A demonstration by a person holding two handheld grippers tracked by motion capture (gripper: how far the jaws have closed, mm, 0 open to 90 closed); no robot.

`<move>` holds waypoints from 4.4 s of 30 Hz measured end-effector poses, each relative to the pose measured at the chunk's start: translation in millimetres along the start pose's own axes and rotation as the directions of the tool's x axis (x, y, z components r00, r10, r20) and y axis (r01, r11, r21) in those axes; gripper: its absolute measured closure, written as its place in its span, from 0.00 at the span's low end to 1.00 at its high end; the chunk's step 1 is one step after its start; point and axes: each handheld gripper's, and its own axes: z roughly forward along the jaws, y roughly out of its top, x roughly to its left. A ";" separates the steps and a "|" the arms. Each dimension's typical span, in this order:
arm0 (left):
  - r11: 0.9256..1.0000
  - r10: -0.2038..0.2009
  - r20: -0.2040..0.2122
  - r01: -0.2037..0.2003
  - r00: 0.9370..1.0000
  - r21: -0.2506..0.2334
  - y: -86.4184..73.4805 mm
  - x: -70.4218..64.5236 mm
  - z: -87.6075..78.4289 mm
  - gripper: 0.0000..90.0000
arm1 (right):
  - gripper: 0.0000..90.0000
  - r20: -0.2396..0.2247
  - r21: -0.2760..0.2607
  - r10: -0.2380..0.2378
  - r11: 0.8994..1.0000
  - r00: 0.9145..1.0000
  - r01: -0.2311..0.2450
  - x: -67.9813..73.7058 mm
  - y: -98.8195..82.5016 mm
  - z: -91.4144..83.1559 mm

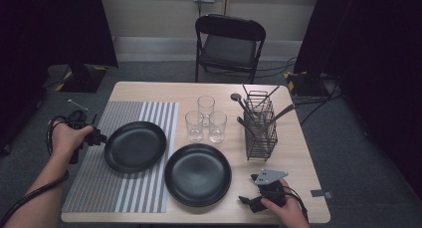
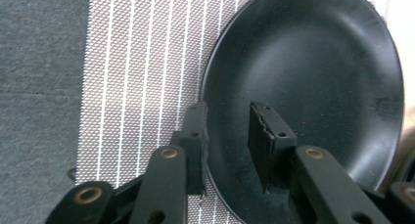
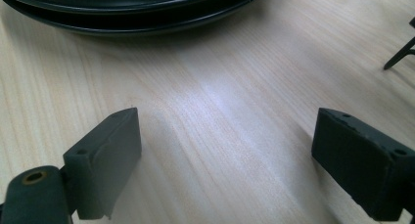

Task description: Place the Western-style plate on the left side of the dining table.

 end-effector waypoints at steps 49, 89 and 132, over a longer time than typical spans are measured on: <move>0.979 0.190 0.153 -0.176 0.970 -0.105 -26.2 -54.4 9.5 0.40 | 0.12 0.001 0.000 0.000 1.000 1.000 0.000 0.0 0.0 0.0; 0.938 0.335 0.235 -0.299 0.912 -0.175 -55.7 -86.3 24.1 0.29 | 0.09 0.017 0.033 0.020 0.999 1.000 -0.021 1.1 4.5 1.2; 0.918 0.392 0.261 -0.357 0.882 -0.170 -68.2 -85.1 18.7 0.24 | 0.19 -0.003 0.080 -0.002 0.997 1.000 0.003 -23.3 54.4 -40.6</move>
